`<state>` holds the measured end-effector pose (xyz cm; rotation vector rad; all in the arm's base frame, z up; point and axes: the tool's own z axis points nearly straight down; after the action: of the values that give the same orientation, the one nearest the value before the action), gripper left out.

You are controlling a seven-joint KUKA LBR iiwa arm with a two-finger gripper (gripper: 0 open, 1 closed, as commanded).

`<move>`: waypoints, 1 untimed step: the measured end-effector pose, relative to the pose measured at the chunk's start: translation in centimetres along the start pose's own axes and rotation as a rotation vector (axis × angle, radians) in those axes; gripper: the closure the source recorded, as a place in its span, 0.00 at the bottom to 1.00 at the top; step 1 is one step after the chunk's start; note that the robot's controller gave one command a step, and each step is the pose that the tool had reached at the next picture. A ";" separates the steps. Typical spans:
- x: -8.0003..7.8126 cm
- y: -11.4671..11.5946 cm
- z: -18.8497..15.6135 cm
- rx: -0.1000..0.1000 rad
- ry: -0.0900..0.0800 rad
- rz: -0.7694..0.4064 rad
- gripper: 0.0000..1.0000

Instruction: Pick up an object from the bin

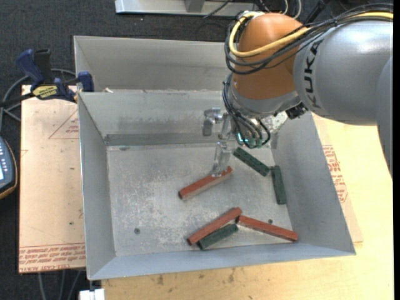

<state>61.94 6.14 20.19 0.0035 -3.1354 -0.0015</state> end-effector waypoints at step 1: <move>-0.3 -3.5 13.7 0.001 -0.001 -0.017 0.00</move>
Offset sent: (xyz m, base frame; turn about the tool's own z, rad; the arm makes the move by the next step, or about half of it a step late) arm 0.0043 -0.0340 -0.1319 -0.0200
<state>62.20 2.67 6.50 0.0298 -3.1359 -0.0005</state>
